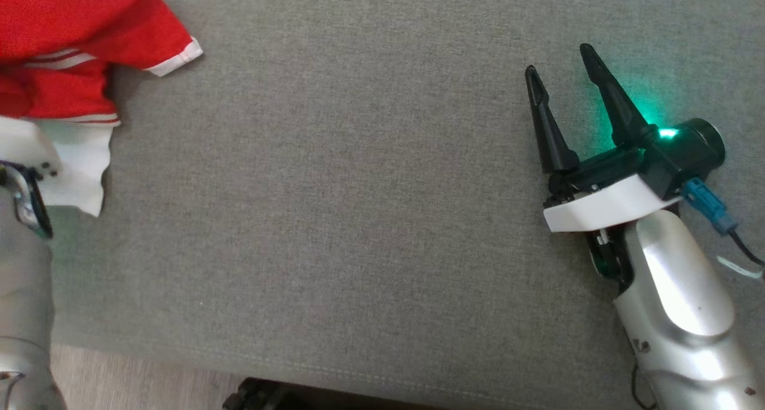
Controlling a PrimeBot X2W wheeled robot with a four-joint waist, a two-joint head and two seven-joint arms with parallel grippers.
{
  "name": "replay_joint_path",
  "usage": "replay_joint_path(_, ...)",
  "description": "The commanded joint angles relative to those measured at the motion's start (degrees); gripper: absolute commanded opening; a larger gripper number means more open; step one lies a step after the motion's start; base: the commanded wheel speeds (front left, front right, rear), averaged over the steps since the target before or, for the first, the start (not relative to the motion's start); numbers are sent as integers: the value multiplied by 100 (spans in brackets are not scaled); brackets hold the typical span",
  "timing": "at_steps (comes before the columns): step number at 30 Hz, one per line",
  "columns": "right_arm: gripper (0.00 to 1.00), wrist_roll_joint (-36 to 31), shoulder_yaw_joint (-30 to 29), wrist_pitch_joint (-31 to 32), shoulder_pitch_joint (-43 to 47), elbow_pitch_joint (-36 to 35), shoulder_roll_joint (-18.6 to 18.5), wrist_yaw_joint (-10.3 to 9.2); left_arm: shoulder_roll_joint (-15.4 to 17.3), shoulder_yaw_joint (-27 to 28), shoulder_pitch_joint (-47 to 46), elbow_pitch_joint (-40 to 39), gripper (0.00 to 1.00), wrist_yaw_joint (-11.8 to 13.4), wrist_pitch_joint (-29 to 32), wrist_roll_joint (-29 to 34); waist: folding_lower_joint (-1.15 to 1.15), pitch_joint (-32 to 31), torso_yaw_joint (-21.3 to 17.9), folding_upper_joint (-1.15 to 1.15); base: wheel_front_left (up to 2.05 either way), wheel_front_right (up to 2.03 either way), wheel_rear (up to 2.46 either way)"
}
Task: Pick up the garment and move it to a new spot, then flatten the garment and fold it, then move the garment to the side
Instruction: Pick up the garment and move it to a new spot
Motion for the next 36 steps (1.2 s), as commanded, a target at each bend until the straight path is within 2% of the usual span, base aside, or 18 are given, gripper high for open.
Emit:
replay_joint_path(1, 100, 53, -93, 63, 275, 337, -85, 10, 449, 144, -124, -239, 0, 15, -59, -1, 0, -32, 18, 0, 0, 0, 0)
replay_joint_path(7, 100, 90, -102, 63, 361, 479, 30, 10, 494, -35, -202, -1385, 0, -187, -62, 112, 0, -378, 42, 0, 0, 0, 0)
replay_joint_path(11, 100, 160, -133, 63, 485, 563, 163, 10, 514, -243, -305, -2326, 0, -473, -62, 188, 0, -757, -41, 0, 0, 0, 0)
replay_joint_path(14, 100, 202, -119, 63, 601, 620, 253, 10, 387, -474, -410, -2954, 0, -671, -62, 224, 0, -1047, -167, 0, 0, 0, 0)
replay_joint_path(20, 100, 324, -191, 63, 849, 703, 405, 10, -265, -1033, -384, -3840, 0, -910, -63, 162, 0, -1583, -584, 0, 0, 0, 0)
replay_joint_path(25, 100, 390, -226, 63, 974, 776, 480, 10, -1073, -1434, -180, -4116, 0, -1073, -63, -226, 0, -1868, -1015, 0, 0, 0, 0)
replay_joint_path(28, 100, 434, -141, 63, 1004, 810, 499, 10, -1408, -1736, 45, -4148, 0, -1125, -63, -429, 0, -1964, -1299, 0, 0, 0, 0)
replay_joint_path(31, 100, 526, -5, 63, 1004, 822, 507, 10, -1556, -1965, 336, -4073, 0, -1112, -63, -707, 0, -1991, -1565, 0, 0, 0, 0)
replay_joint_path(36, 100, 695, 199, 63, 953, 835, 510, 10, -1610, -2386, 902, -3884, 0, -1013, -63, -1166, 0, -1928, -1902, 0, 0, 0, 0)
